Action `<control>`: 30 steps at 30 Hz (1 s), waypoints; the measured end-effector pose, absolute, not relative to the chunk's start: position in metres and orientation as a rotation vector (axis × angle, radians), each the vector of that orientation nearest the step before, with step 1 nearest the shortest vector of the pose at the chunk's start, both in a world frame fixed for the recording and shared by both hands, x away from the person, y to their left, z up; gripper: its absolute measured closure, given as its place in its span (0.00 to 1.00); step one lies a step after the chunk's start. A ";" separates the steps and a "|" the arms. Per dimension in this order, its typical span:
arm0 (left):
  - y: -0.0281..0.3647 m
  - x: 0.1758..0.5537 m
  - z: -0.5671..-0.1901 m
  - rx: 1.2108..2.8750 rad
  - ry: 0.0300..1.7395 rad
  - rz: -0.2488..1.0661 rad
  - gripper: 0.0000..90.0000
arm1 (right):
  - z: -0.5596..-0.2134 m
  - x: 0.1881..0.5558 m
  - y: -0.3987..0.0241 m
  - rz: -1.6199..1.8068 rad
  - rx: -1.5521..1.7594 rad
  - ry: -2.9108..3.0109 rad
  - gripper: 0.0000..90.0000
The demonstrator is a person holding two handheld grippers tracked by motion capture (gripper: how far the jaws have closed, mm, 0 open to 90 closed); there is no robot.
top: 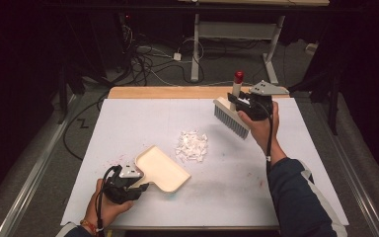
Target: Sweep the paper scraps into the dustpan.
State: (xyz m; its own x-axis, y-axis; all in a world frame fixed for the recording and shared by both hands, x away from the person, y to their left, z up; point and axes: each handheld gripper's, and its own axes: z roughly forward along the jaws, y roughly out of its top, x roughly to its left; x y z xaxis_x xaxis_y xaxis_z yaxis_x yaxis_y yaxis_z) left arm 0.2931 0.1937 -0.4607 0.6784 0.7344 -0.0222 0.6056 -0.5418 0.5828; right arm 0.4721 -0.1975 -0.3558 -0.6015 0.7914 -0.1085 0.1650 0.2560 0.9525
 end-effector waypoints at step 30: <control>0.186 0.301 -0.464 2.352 1.018 0.296 0.71 | -0.397 0.481 -0.119 1.396 0.794 2.026 0.78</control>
State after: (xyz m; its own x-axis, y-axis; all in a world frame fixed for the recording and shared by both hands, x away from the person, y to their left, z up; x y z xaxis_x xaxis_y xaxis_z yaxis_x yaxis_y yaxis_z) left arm 0.3005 0.1863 -0.4644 0.6882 0.7253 -0.0169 0.6030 -0.5589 0.5692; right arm 0.4813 -0.1189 -0.3972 -0.6751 0.7299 -0.1071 0.1599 0.2865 0.9446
